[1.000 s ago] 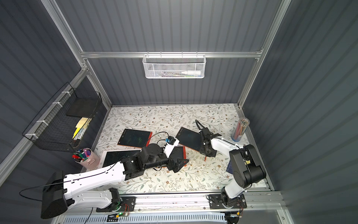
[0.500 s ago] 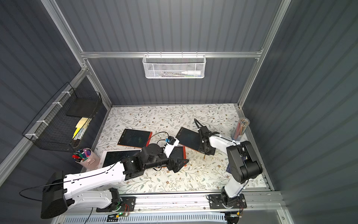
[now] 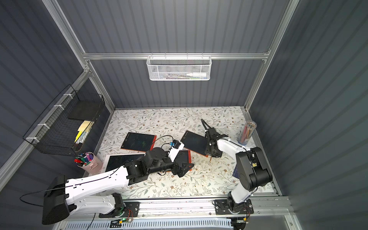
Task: Place the stylus back onto the writing tablet
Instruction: Pick up the stylus from the center of the board, then place the stylus on the writing tablet.
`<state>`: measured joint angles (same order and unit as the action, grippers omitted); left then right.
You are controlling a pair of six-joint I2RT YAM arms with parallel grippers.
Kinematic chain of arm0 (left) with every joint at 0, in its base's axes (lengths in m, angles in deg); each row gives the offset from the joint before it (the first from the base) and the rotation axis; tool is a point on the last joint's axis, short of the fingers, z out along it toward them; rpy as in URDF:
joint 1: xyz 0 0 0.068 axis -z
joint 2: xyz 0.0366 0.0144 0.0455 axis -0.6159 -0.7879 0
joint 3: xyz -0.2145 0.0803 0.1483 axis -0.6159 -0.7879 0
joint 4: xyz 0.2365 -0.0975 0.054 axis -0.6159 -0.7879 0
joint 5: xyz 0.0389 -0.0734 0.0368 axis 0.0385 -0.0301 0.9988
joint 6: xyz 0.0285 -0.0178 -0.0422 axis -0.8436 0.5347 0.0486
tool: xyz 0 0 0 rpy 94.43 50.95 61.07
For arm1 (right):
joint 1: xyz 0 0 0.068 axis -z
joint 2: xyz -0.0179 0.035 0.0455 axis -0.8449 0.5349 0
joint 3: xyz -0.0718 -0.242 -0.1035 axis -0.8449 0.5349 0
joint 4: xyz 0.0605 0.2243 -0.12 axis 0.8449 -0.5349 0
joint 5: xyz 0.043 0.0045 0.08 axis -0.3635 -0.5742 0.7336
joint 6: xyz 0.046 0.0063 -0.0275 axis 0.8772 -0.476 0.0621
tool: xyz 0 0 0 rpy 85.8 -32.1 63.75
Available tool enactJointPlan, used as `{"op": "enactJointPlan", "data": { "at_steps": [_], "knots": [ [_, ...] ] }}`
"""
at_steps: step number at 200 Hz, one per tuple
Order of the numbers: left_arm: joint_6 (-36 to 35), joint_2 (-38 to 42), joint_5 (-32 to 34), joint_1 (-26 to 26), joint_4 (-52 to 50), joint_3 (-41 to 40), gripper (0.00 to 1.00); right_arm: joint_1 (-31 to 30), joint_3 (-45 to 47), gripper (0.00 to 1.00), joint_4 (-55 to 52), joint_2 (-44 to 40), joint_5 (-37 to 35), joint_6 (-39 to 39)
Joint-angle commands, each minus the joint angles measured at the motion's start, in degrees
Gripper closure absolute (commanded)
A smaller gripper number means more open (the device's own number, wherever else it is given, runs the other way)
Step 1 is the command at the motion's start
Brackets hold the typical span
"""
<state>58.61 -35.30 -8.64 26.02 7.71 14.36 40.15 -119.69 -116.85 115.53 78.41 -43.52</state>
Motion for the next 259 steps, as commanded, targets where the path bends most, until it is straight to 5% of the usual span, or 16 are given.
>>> {"op": "enactJointPlan", "data": {
  "at_steps": [1,134,259],
  "knots": [
    [0.2,1.2,0.3,-0.3,0.0,-0.3,0.01,1.2,-2.0,0.91,2.3,0.0,1.3,-1.4],
    [-0.1,0.5,0.4,-0.3,-0.2,0.1,0.01,2.4,-6.6,0.89,7.6,9.4,4.2,-2.3],
    [-0.1,0.1,0.4,-0.3,-0.2,0.1,0.01,2.5,-5.8,0.83,2.9,3.8,0.5,-2.5]
  ]
}}
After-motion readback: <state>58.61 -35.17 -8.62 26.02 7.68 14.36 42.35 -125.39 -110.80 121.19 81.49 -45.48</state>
